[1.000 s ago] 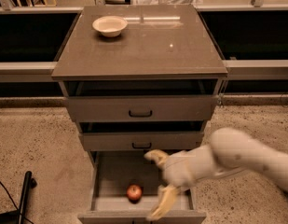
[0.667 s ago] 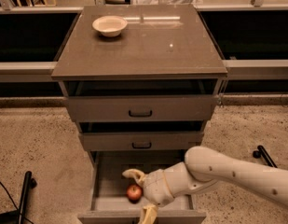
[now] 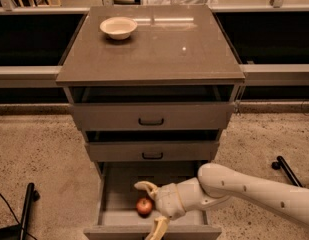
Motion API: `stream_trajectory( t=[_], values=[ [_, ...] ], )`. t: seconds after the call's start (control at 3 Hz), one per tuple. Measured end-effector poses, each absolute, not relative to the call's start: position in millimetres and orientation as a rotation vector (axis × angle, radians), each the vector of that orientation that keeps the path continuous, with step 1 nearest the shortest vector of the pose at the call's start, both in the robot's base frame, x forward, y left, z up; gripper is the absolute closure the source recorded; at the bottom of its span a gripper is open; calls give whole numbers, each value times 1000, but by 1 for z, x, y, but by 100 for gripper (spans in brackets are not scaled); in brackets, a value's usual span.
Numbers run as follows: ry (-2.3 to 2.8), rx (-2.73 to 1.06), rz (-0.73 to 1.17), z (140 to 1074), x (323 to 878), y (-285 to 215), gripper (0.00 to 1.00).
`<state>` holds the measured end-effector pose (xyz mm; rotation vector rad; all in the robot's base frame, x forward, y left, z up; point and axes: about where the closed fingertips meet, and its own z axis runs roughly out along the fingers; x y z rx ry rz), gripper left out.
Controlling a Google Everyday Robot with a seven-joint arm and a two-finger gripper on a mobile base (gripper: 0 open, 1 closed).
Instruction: Pick apple from bottom drawer and place on counter
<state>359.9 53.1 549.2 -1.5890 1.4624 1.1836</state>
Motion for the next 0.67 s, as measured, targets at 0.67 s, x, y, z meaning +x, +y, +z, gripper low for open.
stream_trajectory(
  t=[0.67],
  values=[
    [1408, -1429, 879, 443, 445, -24, 0]
  ],
)
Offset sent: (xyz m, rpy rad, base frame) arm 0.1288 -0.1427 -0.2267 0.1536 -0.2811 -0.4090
